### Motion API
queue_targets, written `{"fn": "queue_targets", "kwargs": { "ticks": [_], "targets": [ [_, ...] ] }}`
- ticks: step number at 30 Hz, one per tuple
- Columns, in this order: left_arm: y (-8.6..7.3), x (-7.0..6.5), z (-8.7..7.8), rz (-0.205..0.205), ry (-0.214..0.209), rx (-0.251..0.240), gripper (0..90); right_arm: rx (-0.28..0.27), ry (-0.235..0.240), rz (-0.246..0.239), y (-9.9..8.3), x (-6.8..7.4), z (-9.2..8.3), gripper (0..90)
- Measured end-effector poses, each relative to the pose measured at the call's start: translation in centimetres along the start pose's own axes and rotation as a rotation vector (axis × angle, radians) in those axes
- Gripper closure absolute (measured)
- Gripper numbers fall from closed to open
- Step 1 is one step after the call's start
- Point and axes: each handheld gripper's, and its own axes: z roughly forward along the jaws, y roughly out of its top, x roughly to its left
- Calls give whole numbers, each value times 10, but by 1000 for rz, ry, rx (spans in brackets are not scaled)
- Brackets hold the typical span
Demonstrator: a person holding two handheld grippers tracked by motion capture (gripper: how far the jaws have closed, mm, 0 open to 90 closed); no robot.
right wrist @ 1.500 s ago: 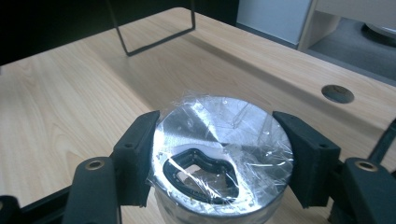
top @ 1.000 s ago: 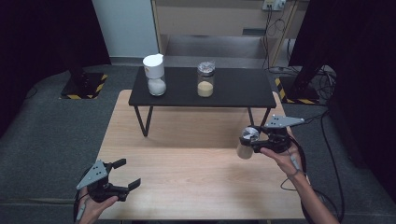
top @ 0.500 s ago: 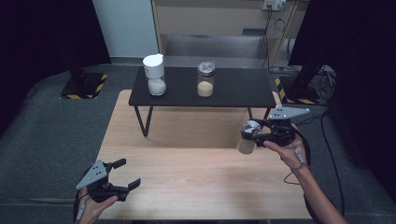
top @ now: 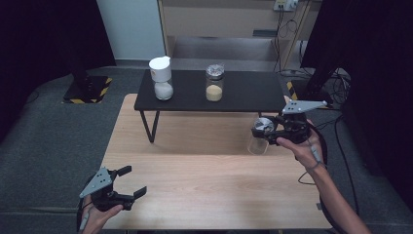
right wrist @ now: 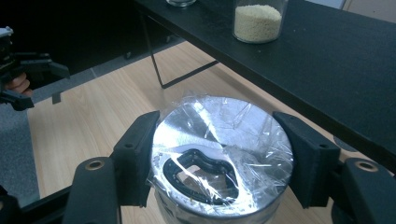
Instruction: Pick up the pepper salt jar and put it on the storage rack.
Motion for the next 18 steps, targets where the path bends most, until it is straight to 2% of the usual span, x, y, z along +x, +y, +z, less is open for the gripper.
{"fn": "queue_targets", "kwargs": {
  "ticks": [18],
  "targets": [
    [0, 0, 0, -2, -2, 0, 26, -4, -27, 8, 33, 0, -6, 357]
  ]
}}
